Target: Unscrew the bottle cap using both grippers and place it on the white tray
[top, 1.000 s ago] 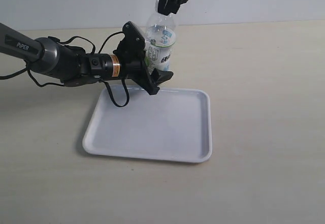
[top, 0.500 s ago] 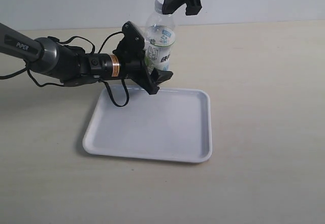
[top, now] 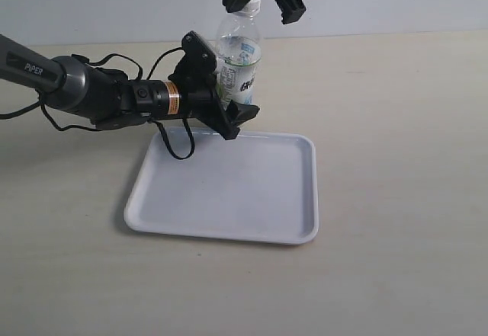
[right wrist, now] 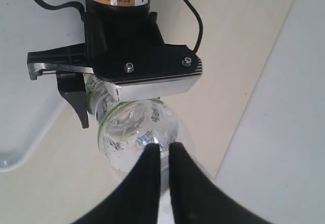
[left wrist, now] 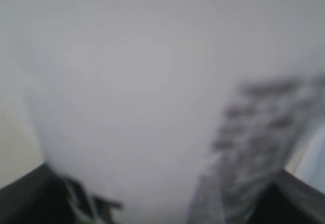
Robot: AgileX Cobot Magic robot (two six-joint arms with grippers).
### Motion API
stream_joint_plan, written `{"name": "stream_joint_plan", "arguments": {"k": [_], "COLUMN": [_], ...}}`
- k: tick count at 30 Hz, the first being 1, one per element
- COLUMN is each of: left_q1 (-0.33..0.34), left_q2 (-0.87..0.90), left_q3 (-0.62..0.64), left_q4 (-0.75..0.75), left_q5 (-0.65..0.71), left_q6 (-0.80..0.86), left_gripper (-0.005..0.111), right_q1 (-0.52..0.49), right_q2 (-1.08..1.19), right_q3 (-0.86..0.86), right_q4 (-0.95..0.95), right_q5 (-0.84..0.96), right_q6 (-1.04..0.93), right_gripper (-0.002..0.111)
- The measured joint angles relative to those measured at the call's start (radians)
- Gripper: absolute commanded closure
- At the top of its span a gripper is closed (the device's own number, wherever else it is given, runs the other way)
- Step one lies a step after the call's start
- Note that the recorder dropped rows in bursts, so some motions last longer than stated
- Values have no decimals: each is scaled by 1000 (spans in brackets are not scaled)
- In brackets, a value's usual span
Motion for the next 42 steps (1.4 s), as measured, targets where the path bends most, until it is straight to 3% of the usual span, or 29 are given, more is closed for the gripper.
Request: {"name": "stream_joint_plan", "arguments": {"k": [3, 5, 9, 14, 18, 23, 42], "left_q1": [0, 0, 0, 0, 0, 0, 0], "left_q2": [0, 0, 0, 0, 0, 0, 0], "left_q3": [0, 0, 0, 0, 0, 0, 0], "left_q4": [0, 0, 2, 2, 2, 2, 2], "left_q5": [0, 0, 0, 0, 0, 0, 2], "left_q6": [0, 4, 19, 41, 48, 50, 50], "left_gripper": [107, 107, 107, 107, 107, 107, 107], "right_q1": [0, 0, 0, -4, -13, -13, -13], "right_q2": [-19, -46, -112, -154, -132, -74, -16], "right_q3": [0, 0, 0, 0, 0, 0, 0], "right_q4": [1, 2, -6, -90, -80, -48, -105], "right_q5": [2, 2, 2, 4, 4, 4, 5], "right_q6": [32, 116, 444, 1018, 1247, 1373, 1438], "right_gripper": [54, 48, 49, 52, 52, 44, 45]}}
